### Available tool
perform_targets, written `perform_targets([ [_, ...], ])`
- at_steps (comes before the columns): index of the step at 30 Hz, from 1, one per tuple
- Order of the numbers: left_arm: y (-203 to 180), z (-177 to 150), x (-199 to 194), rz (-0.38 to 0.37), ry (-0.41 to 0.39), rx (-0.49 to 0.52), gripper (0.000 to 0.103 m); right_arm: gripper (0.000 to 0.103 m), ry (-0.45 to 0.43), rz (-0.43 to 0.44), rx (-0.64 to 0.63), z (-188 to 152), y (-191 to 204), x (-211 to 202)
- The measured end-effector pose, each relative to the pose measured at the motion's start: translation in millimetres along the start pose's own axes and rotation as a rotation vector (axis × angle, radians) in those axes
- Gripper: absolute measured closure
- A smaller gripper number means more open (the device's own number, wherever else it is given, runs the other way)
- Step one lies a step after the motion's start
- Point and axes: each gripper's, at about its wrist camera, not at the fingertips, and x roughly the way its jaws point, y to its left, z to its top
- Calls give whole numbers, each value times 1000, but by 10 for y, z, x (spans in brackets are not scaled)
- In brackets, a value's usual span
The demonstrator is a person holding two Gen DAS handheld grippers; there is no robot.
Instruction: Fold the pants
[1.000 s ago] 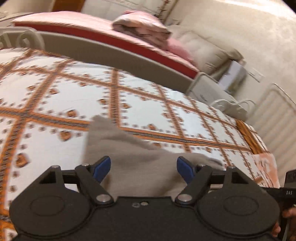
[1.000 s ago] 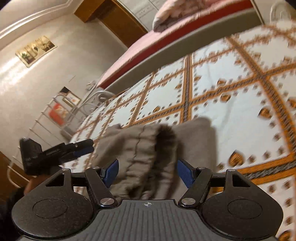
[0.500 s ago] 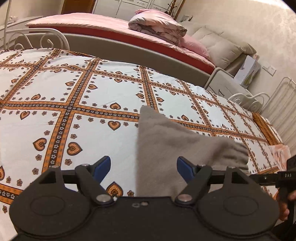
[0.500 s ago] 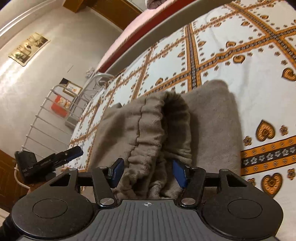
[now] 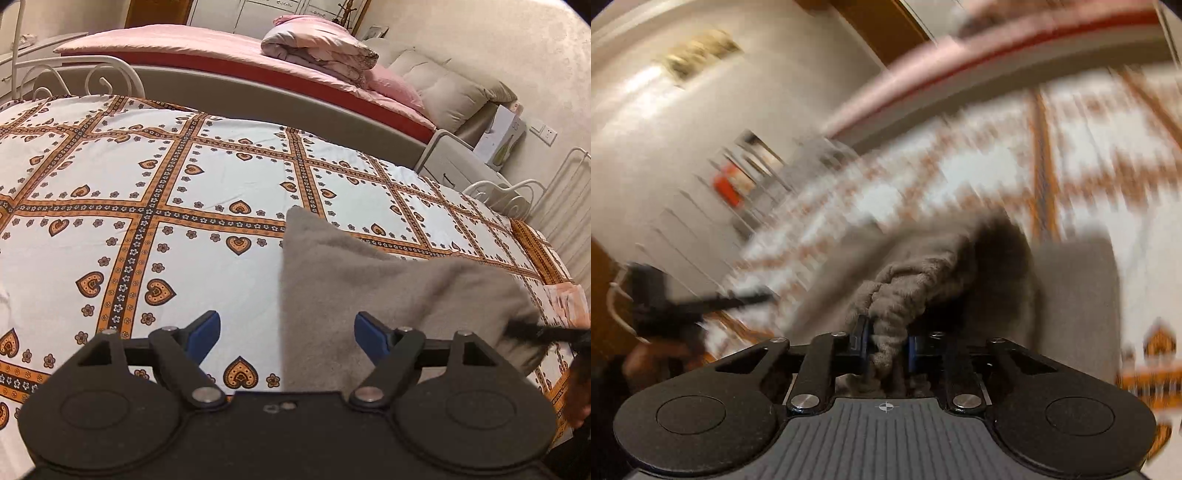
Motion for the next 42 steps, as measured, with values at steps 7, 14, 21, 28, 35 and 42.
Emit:
perform_targets([
  [7,6,-9,32,3,15,5,30,85,-85,-144,4,117,-250,-283],
  [14,-45,3,78,-7,25,14,28,83,32,-168,156,33,-587,-195],
  [21,-51,-7,80,2,28,20,27,69,64,-304,156,56,-651,-58],
  [28,-30,-11,48,-16,24,29,25,65,-129,-353,70,140,-401,-460],
  [35,-320,-116,251,-79,130,162,20,61,9,-346,-212,-38,-41,-185],
  [42,-363,-83,261,-47,81,154,20,58,-46,-441,-294,-27,117,-164],
])
